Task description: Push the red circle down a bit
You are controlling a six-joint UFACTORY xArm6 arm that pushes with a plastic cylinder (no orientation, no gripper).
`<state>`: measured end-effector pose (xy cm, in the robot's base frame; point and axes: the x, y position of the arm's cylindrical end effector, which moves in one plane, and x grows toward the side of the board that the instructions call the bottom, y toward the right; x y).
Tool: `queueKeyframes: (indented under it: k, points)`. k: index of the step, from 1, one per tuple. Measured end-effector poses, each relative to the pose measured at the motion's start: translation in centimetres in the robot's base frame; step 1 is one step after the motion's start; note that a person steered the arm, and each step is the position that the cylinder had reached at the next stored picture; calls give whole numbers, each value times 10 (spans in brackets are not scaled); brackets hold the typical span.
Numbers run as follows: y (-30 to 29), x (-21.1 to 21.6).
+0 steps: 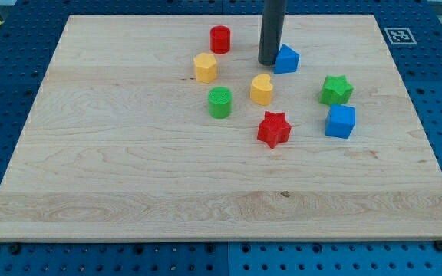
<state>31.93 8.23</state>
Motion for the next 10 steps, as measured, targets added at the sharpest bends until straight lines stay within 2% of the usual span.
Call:
queueKeyframes:
  k: [2, 3, 6, 8, 10]
  points:
    - [24, 6]
    - [16, 7]
    - [-56, -47]
    - [-65, -103]
    - [-126, -105]
